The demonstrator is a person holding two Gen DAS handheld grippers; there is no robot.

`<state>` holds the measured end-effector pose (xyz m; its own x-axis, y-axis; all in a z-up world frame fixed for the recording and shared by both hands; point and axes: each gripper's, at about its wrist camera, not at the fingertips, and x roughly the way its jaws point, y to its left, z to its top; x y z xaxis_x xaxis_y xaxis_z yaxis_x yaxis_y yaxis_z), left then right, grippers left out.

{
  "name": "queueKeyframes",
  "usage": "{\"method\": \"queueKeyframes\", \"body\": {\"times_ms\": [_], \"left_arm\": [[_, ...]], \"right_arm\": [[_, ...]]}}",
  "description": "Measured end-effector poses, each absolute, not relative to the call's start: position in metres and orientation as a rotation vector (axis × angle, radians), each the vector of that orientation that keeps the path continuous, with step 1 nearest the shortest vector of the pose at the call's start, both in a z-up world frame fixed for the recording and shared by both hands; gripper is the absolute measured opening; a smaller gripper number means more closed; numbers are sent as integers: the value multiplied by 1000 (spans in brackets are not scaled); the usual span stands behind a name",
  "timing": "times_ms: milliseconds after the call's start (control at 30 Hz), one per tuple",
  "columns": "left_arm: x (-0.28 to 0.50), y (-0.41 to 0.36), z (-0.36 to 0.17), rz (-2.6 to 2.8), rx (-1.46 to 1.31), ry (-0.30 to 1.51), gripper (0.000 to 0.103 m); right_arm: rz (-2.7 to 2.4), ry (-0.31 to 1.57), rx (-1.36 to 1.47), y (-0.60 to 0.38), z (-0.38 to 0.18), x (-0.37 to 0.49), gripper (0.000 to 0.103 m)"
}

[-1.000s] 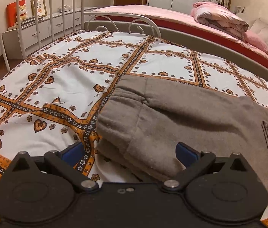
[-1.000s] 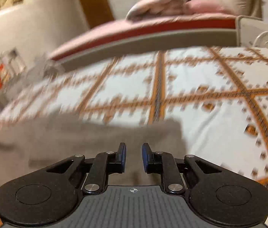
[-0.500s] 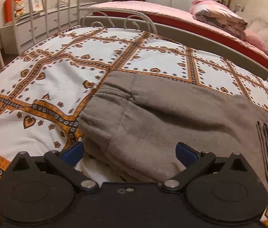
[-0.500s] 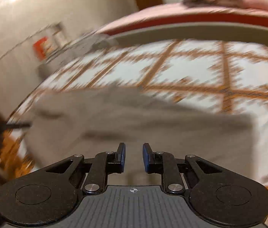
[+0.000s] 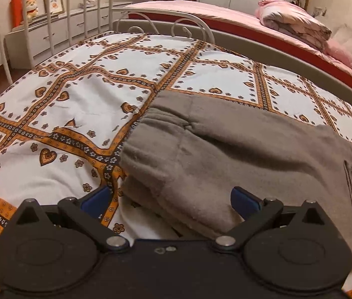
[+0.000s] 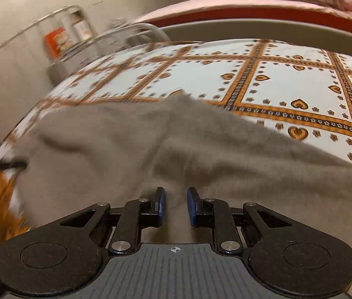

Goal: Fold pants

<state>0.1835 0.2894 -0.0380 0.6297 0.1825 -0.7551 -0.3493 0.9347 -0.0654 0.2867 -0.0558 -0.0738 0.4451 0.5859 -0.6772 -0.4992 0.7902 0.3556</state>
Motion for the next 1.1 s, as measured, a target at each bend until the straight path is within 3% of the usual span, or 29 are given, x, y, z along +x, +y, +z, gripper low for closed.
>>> {"method": "queueKeyframes", "body": {"times_ms": [233, 267, 300, 333, 400, 500, 633, 800, 1033, 1100], "left_arm": [[182, 286, -39, 282, -221, 843, 96], [180, 288, -38, 268, -250, 841, 92], [179, 291, -38, 256, -286, 839, 90], [176, 296, -38, 234, -354, 834, 87], [167, 309, -42, 188, -537, 811, 76], [157, 328, -55, 151, -778, 771, 69], [152, 334, -65, 145, -892, 769, 61], [158, 336, -77, 156, -884, 776, 58], [185, 357, -98, 107, -940, 600, 65], [192, 358, -101, 71, -890, 574, 61]], "right_arm": [[679, 848, 158, -69, -50, 290, 21], [686, 826, 139, -79, -43, 282, 22], [684, 813, 124, -88, -38, 276, 29], [683, 799, 108, -100, -33, 269, 46], [676, 773, 82, -124, -23, 254, 71], [663, 757, 64, -159, -11, 237, 71], [627, 751, 100, -194, -8, 224, 71], [569, 795, 229, -228, -19, 224, 71], [499, 790, 334, -263, -20, 231, 71], [471, 798, 406, -275, -23, 236, 71]]}}
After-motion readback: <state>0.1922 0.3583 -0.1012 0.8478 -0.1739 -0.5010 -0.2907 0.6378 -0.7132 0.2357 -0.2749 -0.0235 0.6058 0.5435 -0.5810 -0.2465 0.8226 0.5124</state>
